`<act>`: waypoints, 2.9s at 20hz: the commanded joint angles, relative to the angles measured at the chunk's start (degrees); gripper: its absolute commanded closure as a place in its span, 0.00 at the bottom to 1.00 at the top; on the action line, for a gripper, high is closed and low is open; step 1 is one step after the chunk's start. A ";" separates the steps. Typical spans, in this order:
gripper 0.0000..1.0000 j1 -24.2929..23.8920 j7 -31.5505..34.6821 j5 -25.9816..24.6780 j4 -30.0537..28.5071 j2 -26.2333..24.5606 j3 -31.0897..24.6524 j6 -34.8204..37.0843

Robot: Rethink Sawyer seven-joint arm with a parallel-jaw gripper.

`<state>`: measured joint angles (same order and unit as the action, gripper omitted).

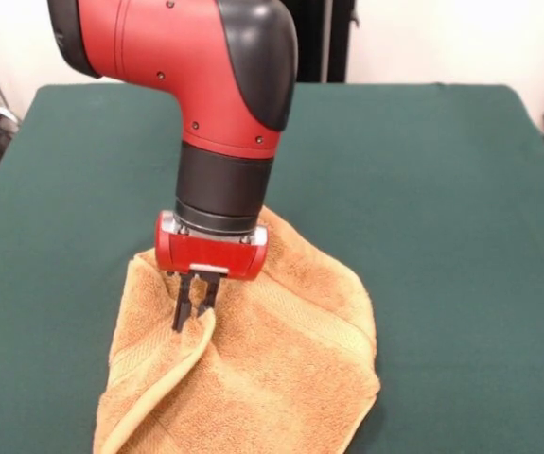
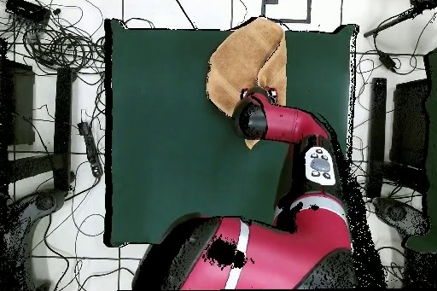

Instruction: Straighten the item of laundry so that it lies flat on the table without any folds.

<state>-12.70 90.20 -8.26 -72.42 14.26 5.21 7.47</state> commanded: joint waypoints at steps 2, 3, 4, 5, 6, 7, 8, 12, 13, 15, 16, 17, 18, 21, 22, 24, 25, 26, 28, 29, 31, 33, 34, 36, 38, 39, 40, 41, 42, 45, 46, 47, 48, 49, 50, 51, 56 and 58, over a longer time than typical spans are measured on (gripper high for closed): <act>1.00 2.75 7.63 2.11 -10.48 -3.09 -5.92 13.30; 1.00 2.78 7.58 2.32 -10.77 -2.41 -5.91 14.24; 1.00 2.67 7.28 2.48 -11.01 -1.67 -6.09 15.36; 1.00 2.47 7.02 2.55 -11.39 -0.84 -6.40 15.91; 1.00 2.30 6.99 2.66 -11.80 -0.15 -6.62 16.18; 1.00 2.33 6.95 2.79 -12.00 0.44 -6.60 17.04; 1.00 2.42 7.33 2.97 -12.51 1.08 -6.46 17.31; 1.00 2.45 6.40 3.09 -12.01 2.53 -6.72 20.47; 1.00 2.52 6.13 3.11 -11.72 2.91 -6.73 21.40; 1.00 2.71 6.16 3.04 -11.38 3.02 -6.42 22.46; 1.00 2.70 6.14 2.99 -11.20 3.07 -6.42 22.78; 1.00 2.76 6.18 3.10 -10.37 2.71 -6.34 23.36; 1.00 2.66 6.27 3.18 -10.14 2.56 -6.45 23.48; 1.00 2.80 6.29 2.71 -10.13 2.46 -6.34 23.11; 1.00 2.83 6.23 2.57 -9.97 2.39 -6.28 23.20; 1.00 2.76 6.51 2.55 -9.64 2.05 -6.31 23.13; 1.00 2.73 6.59 2.44 -9.72 1.95 -6.33 22.77; 1.00 2.66 6.50 2.28 -9.66 1.76 -6.36 22.52; 1.00 2.74 6.63 2.01 -9.85 1.60 -6.16 21.91; 1.00 2.76 6.80 1.95 -9.85 1.47 -6.04 21.55; 1.00 2.68 6.56 1.66 -9.99 1.41 -6.08 21.06; 1.00 2.39 6.27 1.46 -10.12 1.28 -6.29 20.56; 1.00 2.10 6.22 1.39 -10.22 1.16 -6.39 20.11; 1.00 1.20 6.12 1.11 -10.80 0.82 -6.63 18.65; 1.00 0.19 5.22 0.58 -10.39 0.18 -6.73 18.21; 1.00 -0.31 4.62 0.25 -9.89 -0.26 -6.78 18.03; 1.00 -1.11 3.71 -0.44 -10.13 -0.34 -6.91 17.51; 1.00 -1.91 2.80 -1.13 -10.37 -0.43 -7.04 16.99; 1.00 -2.92 1.83 -1.75 -10.50 -0.53 -7.45 16.40; 1.00 -5.47 -1.26 -3.63 -10.42 -0.74 -8.23 15.90; 1.00 -6.22 -2.22 -4.27 -10.21 -0.82 -8.40 15.86; 1.00 -6.92 -3.06 -4.85 -9.92 -0.95 -8.52 16.03; 1.00 -7.77 -3.73 -5.37 -9.75 -1.07 -8.91 16.01; 1.00 -8.63 -4.37 -5.90 -9.51 -1.28 -9.45 15.97; 1.00 -9.39 -4.84 -6.35 -9.34 -1.47 -9.89 15.94; 1.00 -10.07 -5.09 -6.86 -9.13 -1.63 -10.31 15.99; 1.00 -11.99 -5.26 -9.42 -8.51 -2.18 -11.71 15.90; 1.00 -11.95 -4.55 -10.28 -8.52 -2.28 -11.75 15.61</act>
<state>-22.88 90.20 -12.12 -76.31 19.00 -2.13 23.12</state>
